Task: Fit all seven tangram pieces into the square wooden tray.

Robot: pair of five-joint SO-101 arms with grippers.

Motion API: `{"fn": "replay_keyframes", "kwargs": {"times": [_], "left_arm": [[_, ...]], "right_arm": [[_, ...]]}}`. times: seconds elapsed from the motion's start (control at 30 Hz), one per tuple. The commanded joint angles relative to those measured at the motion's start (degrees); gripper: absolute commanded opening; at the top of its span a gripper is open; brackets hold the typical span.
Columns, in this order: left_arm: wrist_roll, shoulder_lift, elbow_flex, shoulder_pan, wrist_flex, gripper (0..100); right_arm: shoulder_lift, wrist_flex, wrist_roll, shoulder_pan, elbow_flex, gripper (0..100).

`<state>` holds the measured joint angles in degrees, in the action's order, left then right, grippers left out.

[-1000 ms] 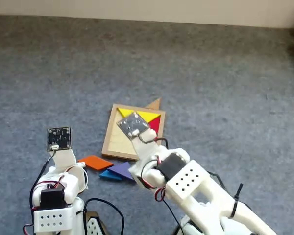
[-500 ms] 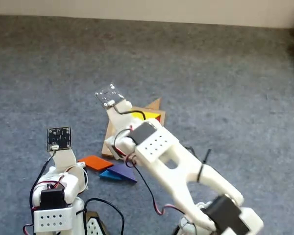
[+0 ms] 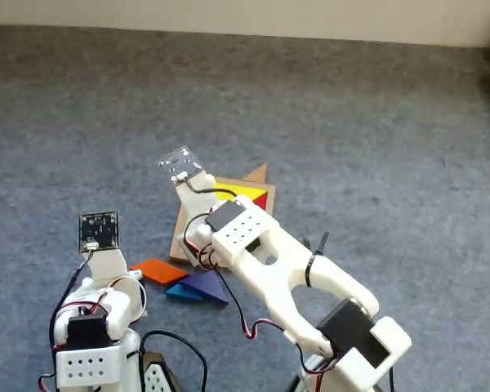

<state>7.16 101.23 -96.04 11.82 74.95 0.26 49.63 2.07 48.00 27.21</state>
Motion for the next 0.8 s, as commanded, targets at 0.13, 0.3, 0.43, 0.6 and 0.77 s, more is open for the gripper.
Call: {"fn": "replay_keyframes", "kwargs": {"times": [0.13, 0.3, 0.43, 0.6, 0.77], "left_arm": [[-0.53, 3.03, -1.1, -0.57, 0.26, 1], [-0.53, 3.03, -1.1, -0.57, 0.26, 1], [-0.53, 3.03, -1.1, -0.57, 0.26, 1], [-0.53, 3.03, -1.1, -0.57, 0.26, 1], [-0.53, 3.03, -1.1, -0.57, 0.26, 1]], "right_arm": [[-0.75, -0.84, -7.21, -2.77, -3.56, 16.7], [-1.1, -0.75, -7.82, -2.95, -3.56, 25.0], [-1.19, -0.75, -14.42, -2.95, -3.65, 25.0], [-1.19, -0.75, -17.23, -3.03, -3.65, 25.0], [-1.1, -0.75, -17.32, -6.55, -5.76, 25.0]]}}
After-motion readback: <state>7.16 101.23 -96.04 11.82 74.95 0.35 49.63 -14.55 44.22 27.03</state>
